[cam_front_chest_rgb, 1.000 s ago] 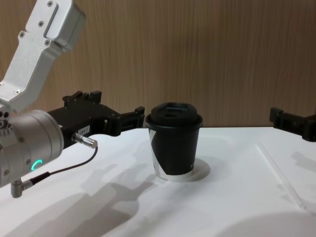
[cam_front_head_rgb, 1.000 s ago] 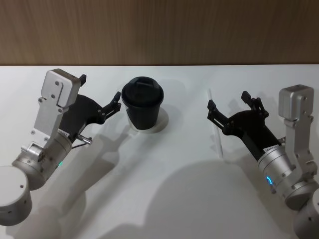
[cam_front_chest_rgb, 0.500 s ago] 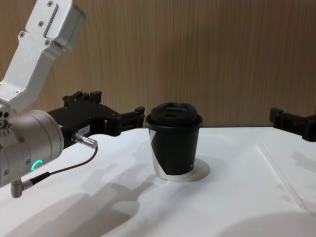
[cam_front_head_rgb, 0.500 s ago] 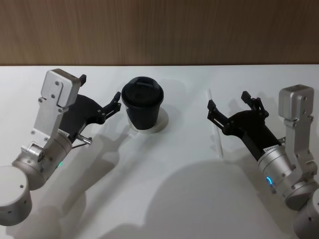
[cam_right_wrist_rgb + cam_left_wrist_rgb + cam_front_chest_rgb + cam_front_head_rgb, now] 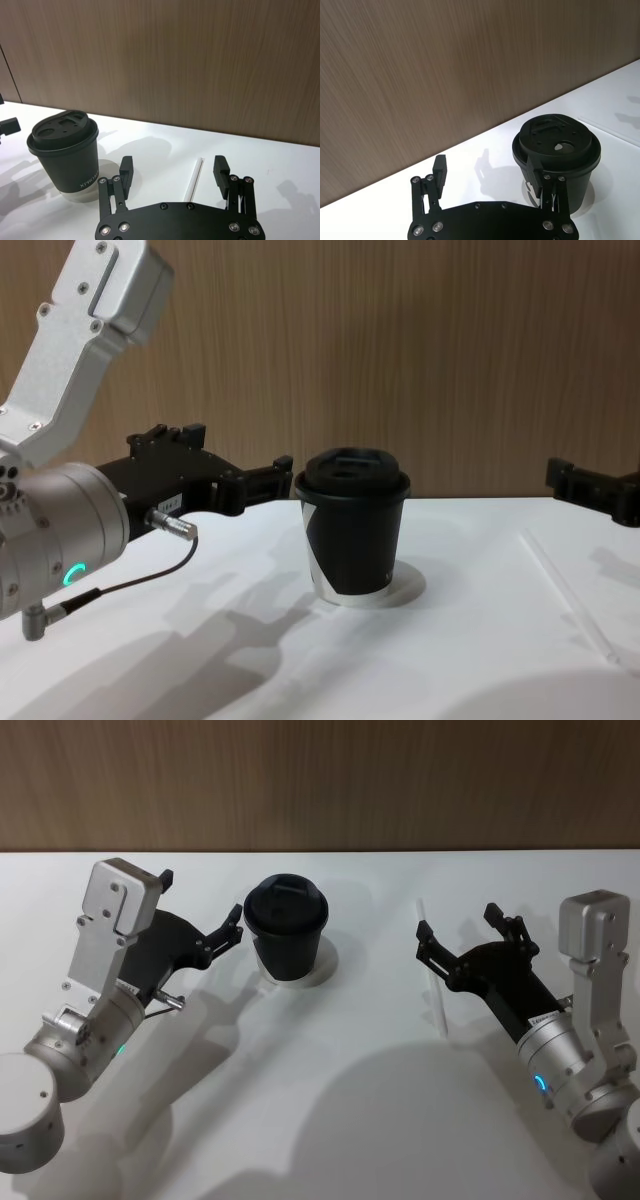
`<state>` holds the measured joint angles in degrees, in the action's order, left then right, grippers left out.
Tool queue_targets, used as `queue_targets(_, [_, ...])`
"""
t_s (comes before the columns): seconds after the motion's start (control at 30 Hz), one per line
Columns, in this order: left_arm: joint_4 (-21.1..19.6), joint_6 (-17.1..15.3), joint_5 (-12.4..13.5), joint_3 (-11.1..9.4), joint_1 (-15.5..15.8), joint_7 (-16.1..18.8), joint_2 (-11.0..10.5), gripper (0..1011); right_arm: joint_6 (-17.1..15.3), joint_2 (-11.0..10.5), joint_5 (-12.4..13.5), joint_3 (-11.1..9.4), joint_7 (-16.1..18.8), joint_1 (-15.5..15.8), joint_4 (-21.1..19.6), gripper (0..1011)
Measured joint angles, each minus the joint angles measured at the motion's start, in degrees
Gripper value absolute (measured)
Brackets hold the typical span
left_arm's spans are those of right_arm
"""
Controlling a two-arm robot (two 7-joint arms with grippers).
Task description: Pick up the straw with one hand, pass it to the other hand, and insert it into the cup.
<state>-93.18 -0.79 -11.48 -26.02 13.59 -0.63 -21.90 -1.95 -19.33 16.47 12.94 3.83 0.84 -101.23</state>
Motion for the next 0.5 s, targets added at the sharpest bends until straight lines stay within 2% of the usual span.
queue_targets(0.23, [0.0, 0.0, 0.0, 0.0, 0.0, 0.0, 0.0, 1001, -0.34, 0.01, -0.1, -0.02, -0.02, 0.06, -0.19, 1001])
queue_targets(0.5, [0.0, 0.0, 0.0, 0.0, 0.0, 0.0, 0.0, 1001, -4.4, -0.01, -0.49, -0.09, -1.09, 0.81, -2.0, 1001])
